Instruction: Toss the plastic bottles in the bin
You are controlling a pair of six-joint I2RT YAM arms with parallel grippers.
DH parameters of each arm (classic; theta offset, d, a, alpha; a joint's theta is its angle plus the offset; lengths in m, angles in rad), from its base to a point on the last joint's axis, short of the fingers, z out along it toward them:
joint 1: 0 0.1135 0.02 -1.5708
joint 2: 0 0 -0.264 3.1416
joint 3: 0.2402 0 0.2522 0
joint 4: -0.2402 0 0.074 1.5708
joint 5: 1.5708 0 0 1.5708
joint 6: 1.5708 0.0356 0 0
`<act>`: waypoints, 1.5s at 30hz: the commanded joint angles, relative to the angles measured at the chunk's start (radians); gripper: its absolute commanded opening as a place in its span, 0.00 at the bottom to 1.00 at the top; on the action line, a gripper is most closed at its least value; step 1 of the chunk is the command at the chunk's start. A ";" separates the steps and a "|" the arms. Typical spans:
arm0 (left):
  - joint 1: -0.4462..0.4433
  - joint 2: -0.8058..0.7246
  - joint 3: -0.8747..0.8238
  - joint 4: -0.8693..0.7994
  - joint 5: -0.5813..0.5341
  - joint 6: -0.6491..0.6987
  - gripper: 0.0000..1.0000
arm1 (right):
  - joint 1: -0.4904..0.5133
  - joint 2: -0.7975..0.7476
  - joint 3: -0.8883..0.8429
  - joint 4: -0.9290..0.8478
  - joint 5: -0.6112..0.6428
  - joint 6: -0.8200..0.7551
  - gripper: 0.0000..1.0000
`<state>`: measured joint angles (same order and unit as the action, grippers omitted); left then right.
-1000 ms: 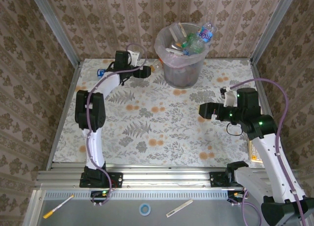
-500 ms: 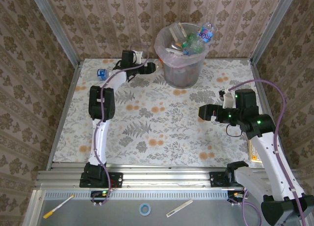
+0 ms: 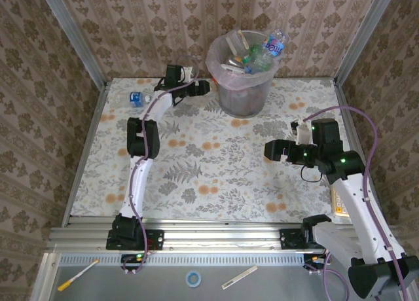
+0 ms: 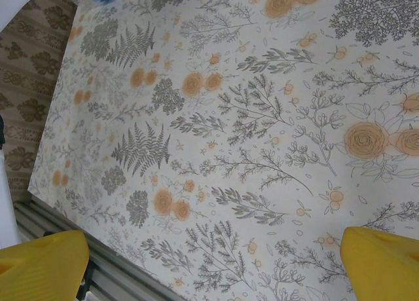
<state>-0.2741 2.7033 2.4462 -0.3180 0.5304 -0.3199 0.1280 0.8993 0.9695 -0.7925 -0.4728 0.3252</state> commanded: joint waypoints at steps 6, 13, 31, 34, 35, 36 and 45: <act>-0.017 0.029 0.040 -0.056 0.057 0.011 0.94 | -0.001 -0.002 -0.017 -0.002 -0.003 0.002 1.00; -0.023 0.057 0.082 -0.076 0.050 0.014 0.94 | -0.001 -0.017 -0.029 -0.010 0.003 0.001 1.00; -0.013 0.026 0.063 -0.096 -0.114 0.039 0.92 | -0.001 -0.017 -0.039 -0.008 0.001 -0.003 1.00; -0.013 0.031 0.067 -0.071 -0.125 0.033 0.95 | 0.000 -0.010 -0.039 -0.007 0.003 -0.008 1.00; -0.013 0.035 0.068 -0.056 -0.117 0.022 0.95 | -0.001 -0.007 -0.039 -0.005 0.003 -0.010 1.00; -0.013 0.040 0.070 -0.043 -0.112 0.012 0.95 | -0.001 -0.002 -0.039 -0.003 0.003 -0.010 1.00; -0.022 0.132 0.148 0.068 -0.027 -0.089 0.97 | -0.001 0.011 -0.041 0.002 -0.002 -0.010 1.00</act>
<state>-0.2977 2.7926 2.5496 -0.3042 0.4576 -0.3607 0.1280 0.9119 0.9401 -0.7895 -0.4721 0.3206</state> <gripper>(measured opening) 0.973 0.999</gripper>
